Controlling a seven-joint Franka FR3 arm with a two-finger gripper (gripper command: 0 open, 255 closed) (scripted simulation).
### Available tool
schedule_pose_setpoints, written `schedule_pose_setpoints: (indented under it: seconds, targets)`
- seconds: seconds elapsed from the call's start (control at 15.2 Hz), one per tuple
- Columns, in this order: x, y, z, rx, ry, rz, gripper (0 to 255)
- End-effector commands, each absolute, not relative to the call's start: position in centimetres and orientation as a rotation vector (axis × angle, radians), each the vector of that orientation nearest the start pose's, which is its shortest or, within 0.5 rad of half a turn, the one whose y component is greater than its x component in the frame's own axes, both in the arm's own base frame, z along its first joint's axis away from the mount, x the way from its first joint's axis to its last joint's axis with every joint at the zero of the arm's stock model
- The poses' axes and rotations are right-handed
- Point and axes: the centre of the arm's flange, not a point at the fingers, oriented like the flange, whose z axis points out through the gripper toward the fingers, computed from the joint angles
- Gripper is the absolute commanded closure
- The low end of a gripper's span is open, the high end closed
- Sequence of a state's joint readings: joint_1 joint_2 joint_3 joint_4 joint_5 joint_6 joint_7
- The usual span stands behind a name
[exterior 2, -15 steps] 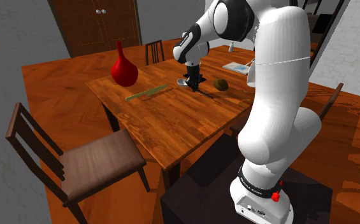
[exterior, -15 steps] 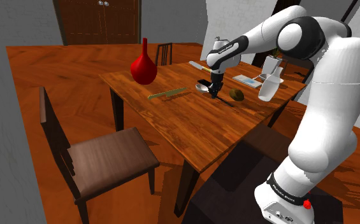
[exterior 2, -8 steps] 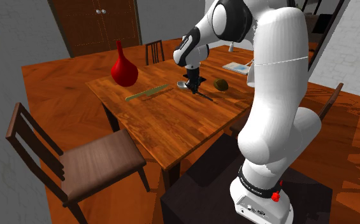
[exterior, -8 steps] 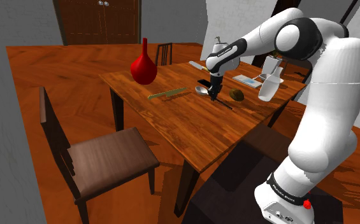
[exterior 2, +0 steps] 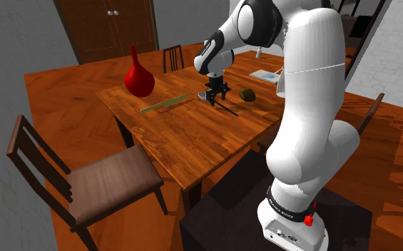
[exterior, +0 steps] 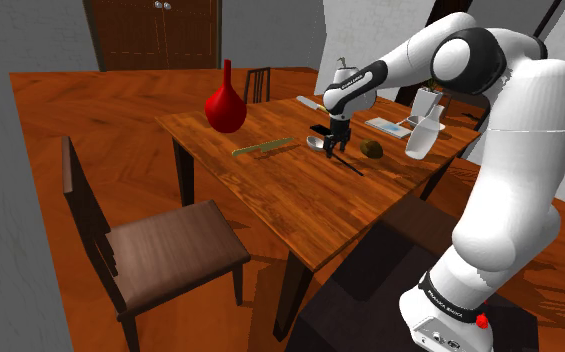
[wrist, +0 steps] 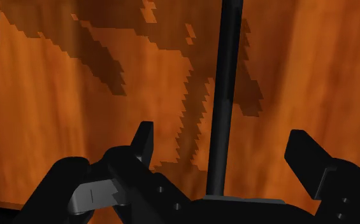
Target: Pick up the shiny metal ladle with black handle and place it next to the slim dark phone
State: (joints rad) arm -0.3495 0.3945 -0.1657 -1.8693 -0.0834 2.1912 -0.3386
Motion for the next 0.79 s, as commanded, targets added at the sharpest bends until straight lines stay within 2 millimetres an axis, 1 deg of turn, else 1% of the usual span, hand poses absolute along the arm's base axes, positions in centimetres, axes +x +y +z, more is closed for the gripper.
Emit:
schedule_pose_setpoints:
  seconds: [0.0, 0.2, 0.73]
  targets:
    - [54.8, -30.5, 31.4, -3.221, 0.186, 0.188, 0]
    - [55.2, -30.2, 35.1, -3.221, 0.186, 0.188, 0]
    - [55.2, -30.2, 35.1, -3.221, 0.186, 0.188, 0]
